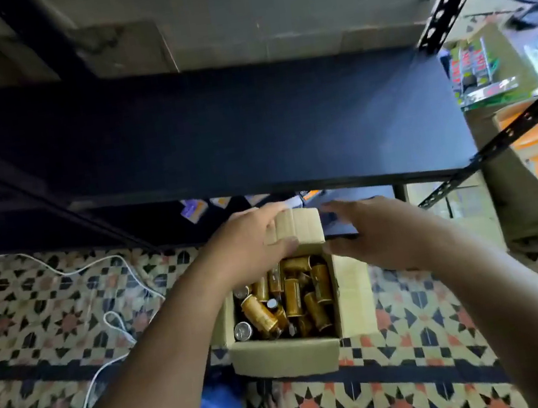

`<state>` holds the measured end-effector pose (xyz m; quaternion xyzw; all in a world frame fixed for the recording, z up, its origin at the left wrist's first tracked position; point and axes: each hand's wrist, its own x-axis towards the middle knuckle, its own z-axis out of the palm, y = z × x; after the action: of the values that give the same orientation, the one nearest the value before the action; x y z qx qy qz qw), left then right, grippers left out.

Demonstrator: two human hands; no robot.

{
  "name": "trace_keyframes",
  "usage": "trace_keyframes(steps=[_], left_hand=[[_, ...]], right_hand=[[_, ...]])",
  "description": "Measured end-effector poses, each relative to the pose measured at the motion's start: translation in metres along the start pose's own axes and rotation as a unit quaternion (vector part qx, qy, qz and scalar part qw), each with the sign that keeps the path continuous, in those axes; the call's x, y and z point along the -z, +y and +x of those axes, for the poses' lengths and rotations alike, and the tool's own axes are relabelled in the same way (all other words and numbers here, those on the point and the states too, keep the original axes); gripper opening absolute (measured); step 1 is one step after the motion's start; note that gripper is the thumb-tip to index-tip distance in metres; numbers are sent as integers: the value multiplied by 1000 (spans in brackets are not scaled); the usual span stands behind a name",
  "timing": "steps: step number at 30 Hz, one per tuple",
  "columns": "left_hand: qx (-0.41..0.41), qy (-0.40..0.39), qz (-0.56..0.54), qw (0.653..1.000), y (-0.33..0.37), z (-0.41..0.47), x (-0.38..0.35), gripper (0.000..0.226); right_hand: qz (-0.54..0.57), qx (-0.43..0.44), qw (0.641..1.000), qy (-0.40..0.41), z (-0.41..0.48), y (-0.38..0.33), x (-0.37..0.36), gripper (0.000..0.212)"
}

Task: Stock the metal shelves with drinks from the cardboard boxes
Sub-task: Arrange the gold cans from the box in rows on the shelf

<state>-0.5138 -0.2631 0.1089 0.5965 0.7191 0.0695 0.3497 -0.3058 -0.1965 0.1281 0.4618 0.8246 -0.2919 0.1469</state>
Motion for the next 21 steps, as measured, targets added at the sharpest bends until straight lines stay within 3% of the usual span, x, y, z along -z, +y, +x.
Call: trace_keyframes(steps=[2,5,12,21], left_hand=[[55,-117,23,991,-30,7,-33,72],[87,-176,15,980,-70,20,-82,73],[124,-196,-20,973,-166,56,-186,73],[174,-91,-14,980,-278,103,-292,70]], right_hand=[[1,-13,997,-82,14,8,-38,59],[16,-15,997,-69,37,23,-100,65],[46,-44,988,-140,100,50,-231,66],[117,-66,989,-62,193,78,-384,70]])
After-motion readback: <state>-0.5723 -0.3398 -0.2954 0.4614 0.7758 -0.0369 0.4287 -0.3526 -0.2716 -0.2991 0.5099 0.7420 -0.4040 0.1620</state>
